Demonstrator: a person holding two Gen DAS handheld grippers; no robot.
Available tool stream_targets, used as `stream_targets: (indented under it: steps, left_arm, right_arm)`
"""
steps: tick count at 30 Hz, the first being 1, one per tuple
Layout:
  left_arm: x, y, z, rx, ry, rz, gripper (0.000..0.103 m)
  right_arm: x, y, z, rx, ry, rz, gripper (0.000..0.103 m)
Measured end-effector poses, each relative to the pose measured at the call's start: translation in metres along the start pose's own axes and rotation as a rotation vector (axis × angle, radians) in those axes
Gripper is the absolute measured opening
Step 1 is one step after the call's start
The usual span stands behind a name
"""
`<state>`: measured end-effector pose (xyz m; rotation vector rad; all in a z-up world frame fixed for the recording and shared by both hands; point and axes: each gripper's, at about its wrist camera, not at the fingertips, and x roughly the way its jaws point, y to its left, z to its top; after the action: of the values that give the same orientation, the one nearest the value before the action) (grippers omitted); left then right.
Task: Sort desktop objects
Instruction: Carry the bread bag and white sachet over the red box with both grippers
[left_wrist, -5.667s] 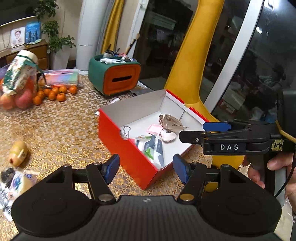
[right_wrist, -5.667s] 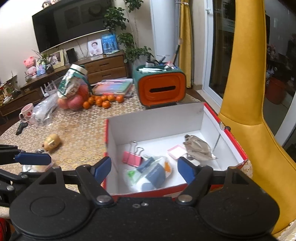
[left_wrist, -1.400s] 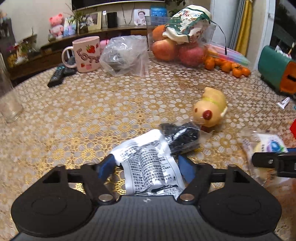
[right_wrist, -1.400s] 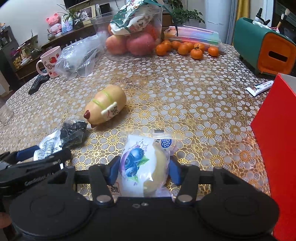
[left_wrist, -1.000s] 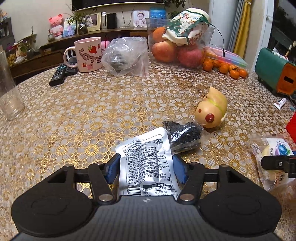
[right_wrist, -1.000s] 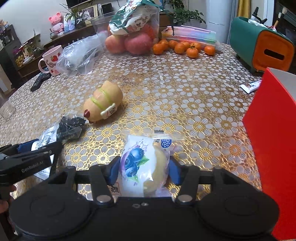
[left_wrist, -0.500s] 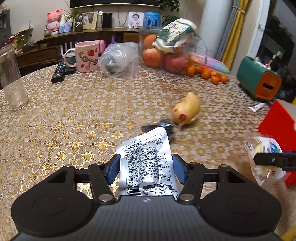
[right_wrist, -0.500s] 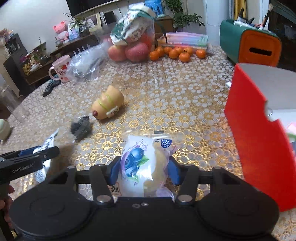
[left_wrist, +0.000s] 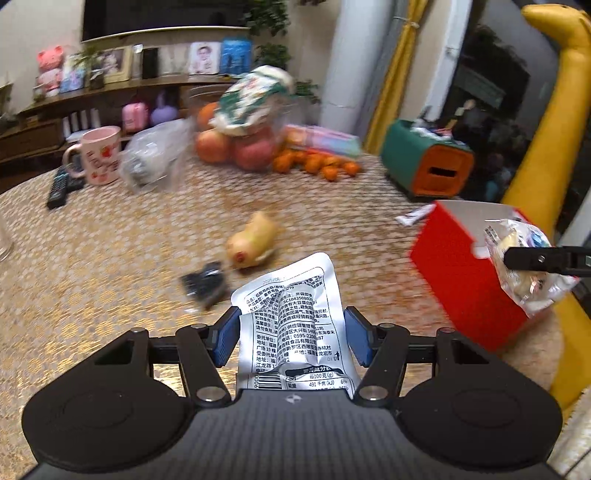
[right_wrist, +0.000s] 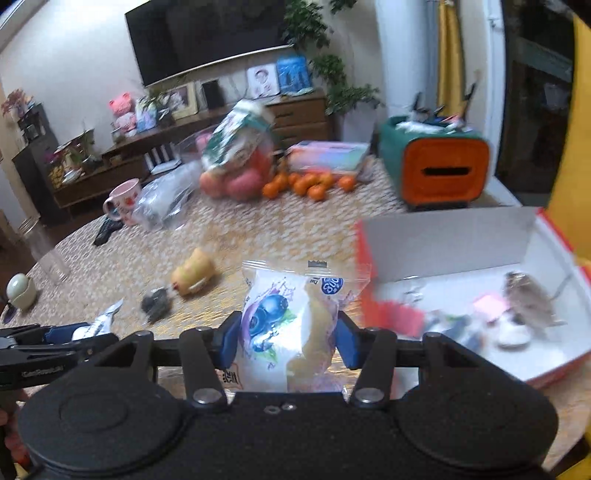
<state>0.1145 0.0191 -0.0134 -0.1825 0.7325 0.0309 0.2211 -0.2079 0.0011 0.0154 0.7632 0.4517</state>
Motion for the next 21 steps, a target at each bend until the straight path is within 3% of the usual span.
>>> stream_targets:
  steps: [8, 21]
  left_arm:
    - [-0.001, -0.054, 0.018, 0.098, 0.001, -0.080, 0.059]
    - [0.023, -0.143, 0.040, 0.247, 0.015, -0.206, 0.059]
  right_arm:
    - [-0.028, -0.066, 0.005, 0.058, -0.043, -0.099, 0.051]
    - [-0.048, -0.135, -0.010, 0.147, -0.054, -0.218, 0.051]
